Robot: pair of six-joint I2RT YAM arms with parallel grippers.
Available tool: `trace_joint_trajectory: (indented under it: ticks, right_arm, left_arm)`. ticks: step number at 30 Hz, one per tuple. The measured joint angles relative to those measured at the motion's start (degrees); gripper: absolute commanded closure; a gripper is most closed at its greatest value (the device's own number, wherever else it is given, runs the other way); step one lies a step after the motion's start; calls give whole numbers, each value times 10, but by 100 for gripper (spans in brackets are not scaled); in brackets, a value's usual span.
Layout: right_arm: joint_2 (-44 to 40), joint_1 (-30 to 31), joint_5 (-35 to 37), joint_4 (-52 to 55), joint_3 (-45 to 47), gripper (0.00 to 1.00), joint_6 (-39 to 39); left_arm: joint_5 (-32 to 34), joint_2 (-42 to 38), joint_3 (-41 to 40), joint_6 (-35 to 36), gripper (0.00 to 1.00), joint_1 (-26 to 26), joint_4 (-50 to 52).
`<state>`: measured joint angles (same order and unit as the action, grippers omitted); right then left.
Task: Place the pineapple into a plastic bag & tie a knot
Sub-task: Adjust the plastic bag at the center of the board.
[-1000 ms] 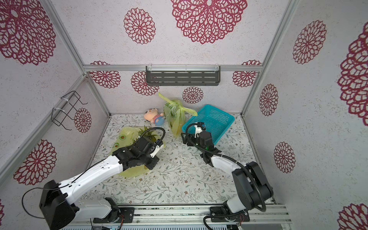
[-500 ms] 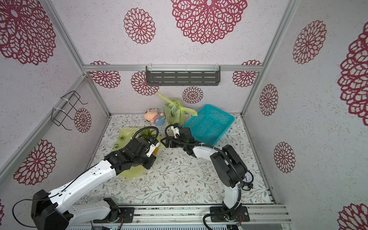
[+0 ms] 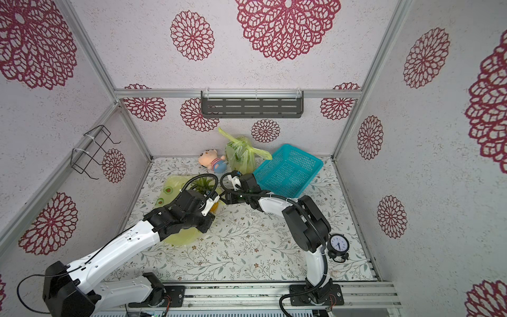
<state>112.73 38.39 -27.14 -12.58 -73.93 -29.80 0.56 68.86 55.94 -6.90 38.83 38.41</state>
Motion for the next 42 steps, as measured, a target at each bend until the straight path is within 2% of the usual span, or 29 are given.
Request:
trace_joint_trajectory:
  ticks: [2, 5, 6, 10, 13, 15, 16, 19, 20, 26, 36, 42]
  right_arm:
    - [2, 0, -3, 8, -11, 56, 3]
    - [2, 0, -7, 18, -21, 36, 3]
    - [2, 0, -7, 20, -21, 34, 7]
    - [2, 0, -5, 43, -21, 32, 8]
    - [2, 1, -3, 60, -21, 37, 8]
    - [2, 1, -2, 70, -21, 45, 7]
    - [2, 1, -2, 73, -22, 54, 7]
    - [5, 1, -1, 79, -27, 90, 7]
    - [5, 1, -2, 79, -29, 98, 7]
    - [-8, 1, 4, 72, -29, 100, 3]
    - [-173, -2, 39, 76, -15, 100, 12]
    - [-222, -23, 65, 115, -45, 100, 32]
  left_arm:
    - [0, 0, 0, 0, 100, 0, 0]
    - [1, -4, 0, 0, 100, -1, 0]
    - [2, -5, 0, 0, 100, -2, 0]
    - [2, -7, 0, 0, 100, -3, 0]
    - [2, -7, 0, 0, 100, -3, 0]
    - [2, -7, 0, 0, 100, -3, 0]
    - [2, -7, 0, 0, 100, -3, 0]
    - [2, -7, 0, 0, 100, -6, 0]
    - [2, -7, 0, 0, 100, -7, 0]
    - [22, -28, 2, 2, 100, -13, 12]
    - [77, -196, 30, -16, 100, -71, 14]
    - [94, -242, 47, -26, 100, -93, -21]
